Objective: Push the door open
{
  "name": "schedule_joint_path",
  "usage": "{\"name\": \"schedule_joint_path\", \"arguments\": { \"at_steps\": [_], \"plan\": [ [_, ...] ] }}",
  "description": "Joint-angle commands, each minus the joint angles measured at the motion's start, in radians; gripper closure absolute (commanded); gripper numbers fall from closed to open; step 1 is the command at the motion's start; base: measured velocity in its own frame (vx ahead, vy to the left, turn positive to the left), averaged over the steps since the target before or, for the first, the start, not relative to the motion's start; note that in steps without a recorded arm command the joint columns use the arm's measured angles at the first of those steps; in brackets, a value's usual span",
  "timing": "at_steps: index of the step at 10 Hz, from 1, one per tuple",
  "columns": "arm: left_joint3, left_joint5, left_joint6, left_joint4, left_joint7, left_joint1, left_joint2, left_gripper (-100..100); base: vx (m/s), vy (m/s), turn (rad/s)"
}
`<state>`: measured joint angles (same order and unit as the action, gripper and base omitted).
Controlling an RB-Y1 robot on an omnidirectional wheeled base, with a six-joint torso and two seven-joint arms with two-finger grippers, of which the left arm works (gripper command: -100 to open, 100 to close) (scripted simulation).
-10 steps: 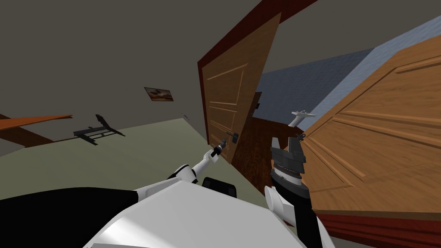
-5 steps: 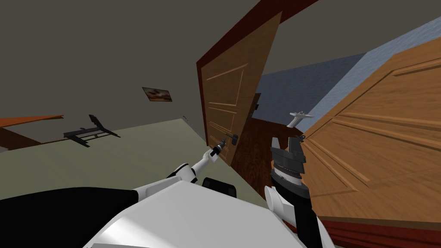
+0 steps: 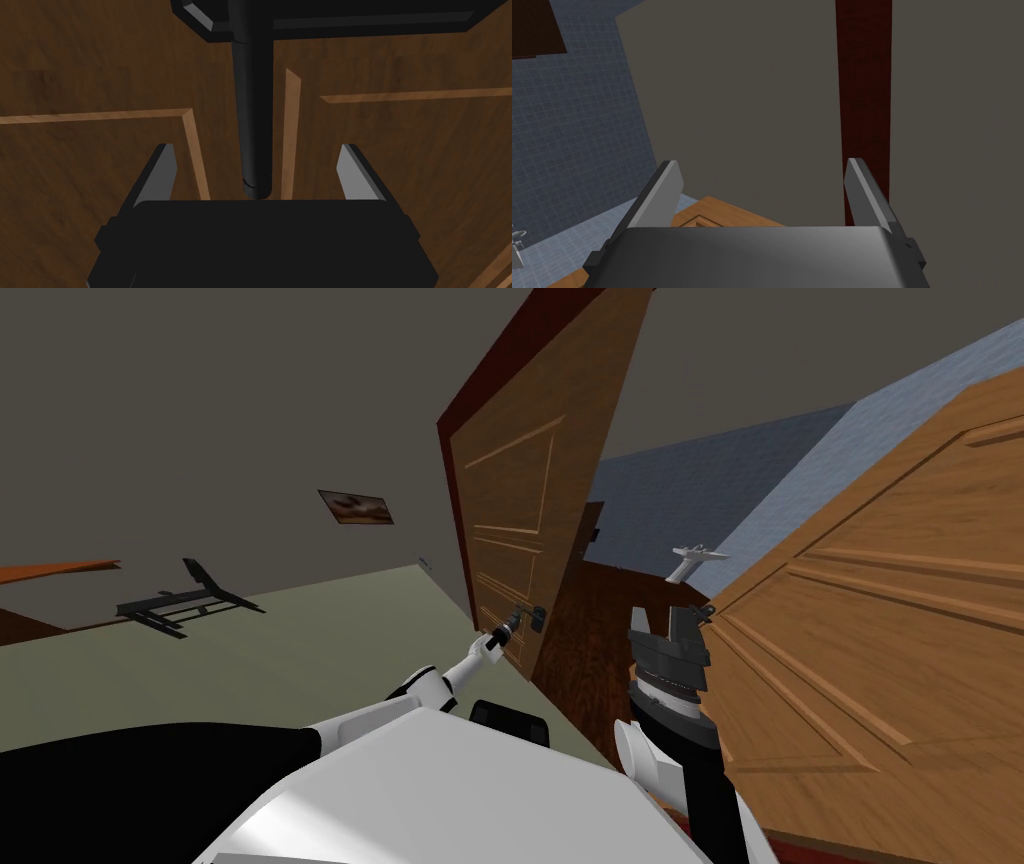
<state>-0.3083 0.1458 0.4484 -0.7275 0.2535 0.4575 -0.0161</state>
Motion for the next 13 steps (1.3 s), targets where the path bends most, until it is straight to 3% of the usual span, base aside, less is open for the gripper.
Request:
{"name": "schedule_joint_path", "arguments": {
  "at_steps": [1,3,4,5,10,11,13],
  "plan": [
    [0.003,-0.001,0.001,0.002,-0.002,0.0,0.015,-100,0.174,-0.109,-0.029],
    [0.007,-0.002,0.002,0.003,-0.004,0.001,0.051,-100,0.145,-0.082,-0.014],
    [0.01,-0.004,0.009,0.024,-0.004,0.014,0.042,-100,0.05,-0.029,-0.002],
    [0.01,-0.004,0.009,0.024,-0.004,0.014,0.042,100,-0.005,0.002,0.009],
    [0.01,-0.004,0.009,0.024,-0.004,0.014,0.042,100,-0.007,0.004,-0.004],
    [0.026,-0.009,0.008,0.024,-0.01,0.015,0.024,100,0.061,-0.1,0.028],
    [0.039,-0.013,0.007,0.025,-0.016,0.015,0.01,100,0.103,-0.146,0.051]
  ]
}}
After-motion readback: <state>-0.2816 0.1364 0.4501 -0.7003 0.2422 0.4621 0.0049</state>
